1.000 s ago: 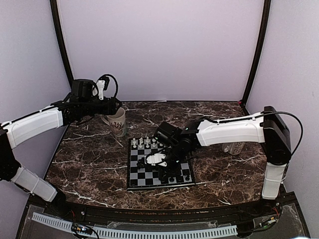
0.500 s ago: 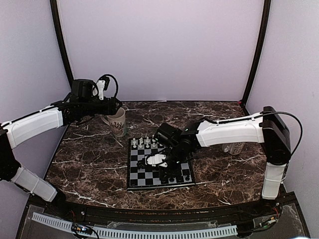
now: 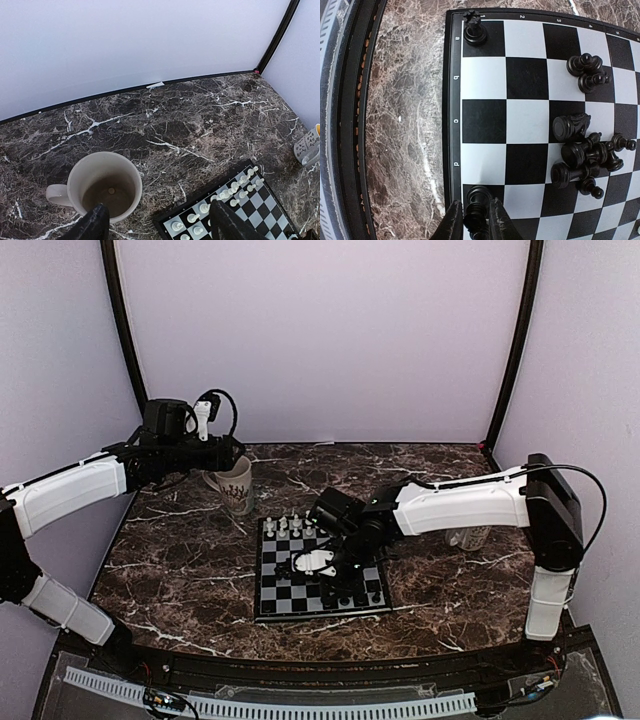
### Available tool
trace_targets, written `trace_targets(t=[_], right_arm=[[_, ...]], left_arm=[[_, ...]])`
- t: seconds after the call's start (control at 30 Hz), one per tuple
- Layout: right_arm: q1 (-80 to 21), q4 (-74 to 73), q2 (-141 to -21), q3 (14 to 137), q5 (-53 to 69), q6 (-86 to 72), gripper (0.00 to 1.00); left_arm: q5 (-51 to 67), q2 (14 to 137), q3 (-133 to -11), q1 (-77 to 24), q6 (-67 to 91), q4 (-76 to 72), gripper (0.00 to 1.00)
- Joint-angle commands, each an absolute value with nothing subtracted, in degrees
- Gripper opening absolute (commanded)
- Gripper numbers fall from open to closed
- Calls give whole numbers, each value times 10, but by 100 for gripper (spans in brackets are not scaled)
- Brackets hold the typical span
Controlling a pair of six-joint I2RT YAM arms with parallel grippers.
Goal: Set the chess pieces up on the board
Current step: Place the queen at d8.
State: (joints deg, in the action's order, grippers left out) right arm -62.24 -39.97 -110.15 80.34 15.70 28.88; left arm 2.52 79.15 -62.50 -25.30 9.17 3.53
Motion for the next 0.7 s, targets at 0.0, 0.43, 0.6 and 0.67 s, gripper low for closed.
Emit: trace_targets(t=[0.0, 0.43, 0.6, 0.67], right_arm=[[-627, -392, -1112, 798, 156, 292, 17], [-627, -400, -1094, 792, 147, 294, 13], [-627, -399, -1089, 786, 143, 295, 13], [-626, -400, -1088, 783, 143, 295, 12]], left_arm=[[33, 783, -618, -255, 87, 32, 71], [37, 785, -618, -254, 88, 33, 71], [38, 787, -618, -255, 89, 32, 71], [39, 787, -618, -256, 89, 32, 71]])
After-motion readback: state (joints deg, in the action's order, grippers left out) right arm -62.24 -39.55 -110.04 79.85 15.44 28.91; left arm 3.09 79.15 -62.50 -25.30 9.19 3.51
